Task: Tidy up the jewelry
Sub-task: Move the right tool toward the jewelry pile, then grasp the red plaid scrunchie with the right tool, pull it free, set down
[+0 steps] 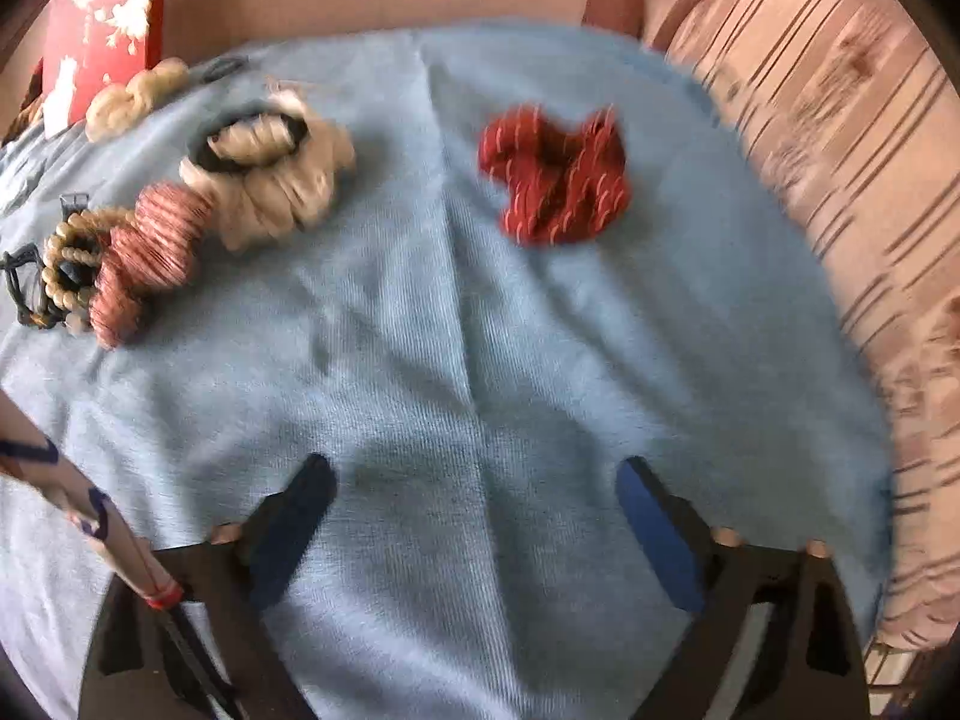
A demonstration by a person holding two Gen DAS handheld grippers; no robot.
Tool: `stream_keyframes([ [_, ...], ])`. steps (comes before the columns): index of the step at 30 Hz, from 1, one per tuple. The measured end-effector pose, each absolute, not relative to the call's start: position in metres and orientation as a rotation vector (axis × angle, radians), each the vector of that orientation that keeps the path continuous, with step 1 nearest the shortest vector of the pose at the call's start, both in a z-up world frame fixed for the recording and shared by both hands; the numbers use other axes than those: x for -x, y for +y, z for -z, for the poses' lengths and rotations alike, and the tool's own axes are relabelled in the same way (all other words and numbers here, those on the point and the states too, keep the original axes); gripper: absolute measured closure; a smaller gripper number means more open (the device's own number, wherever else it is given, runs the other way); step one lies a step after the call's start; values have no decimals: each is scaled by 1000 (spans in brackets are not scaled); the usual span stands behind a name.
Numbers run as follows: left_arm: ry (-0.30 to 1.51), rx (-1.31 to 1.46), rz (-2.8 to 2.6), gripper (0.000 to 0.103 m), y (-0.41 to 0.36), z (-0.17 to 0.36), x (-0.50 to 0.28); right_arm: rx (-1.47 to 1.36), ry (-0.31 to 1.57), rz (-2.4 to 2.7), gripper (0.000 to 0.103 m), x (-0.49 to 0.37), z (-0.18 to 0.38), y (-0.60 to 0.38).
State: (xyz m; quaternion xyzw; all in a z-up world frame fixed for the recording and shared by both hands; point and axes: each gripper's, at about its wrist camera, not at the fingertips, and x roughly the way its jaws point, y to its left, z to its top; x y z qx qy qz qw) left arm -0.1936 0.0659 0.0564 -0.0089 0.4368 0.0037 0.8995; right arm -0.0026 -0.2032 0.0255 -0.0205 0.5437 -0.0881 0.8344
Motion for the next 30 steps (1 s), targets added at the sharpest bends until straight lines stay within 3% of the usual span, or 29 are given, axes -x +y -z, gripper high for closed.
stream_keyframes([
  [3,861,-34,7,0,63,-53,197,-70,992,59,14,16,-64,-180],
  [6,845,-12,12,0,66,-53,192,-184,985,-75,15,-1,-73,-153],
  [7,844,6,15,0,69,-54,189,-212,984,-105,17,-9,-72,-144],
  [9,842,23,9,0,75,-56,188,-228,977,-137,35,-27,-71,-124],
  [14,832,61,-12,0,92,-66,185,-283,1019,-270,38,-71,-54,-69],
  [16,827,72,-22,0,98,-69,184,-271,1088,-274,60,-89,-36,-53],
  [17,823,81,-27,0,102,-71,184,-285,1126,-287,83,-91,-29,-52],
  [18,821,86,-30,0,104,-72,183,-308,1156,-306,88,-91,-24,-51],
  [28,863,202,-64,0,125,-65,181,-366,1289,-616,89,17,-23,-51],
  [30,858,197,-64,0,124,-67,184,-369,1262,-592,70,34,-28,-63],
])
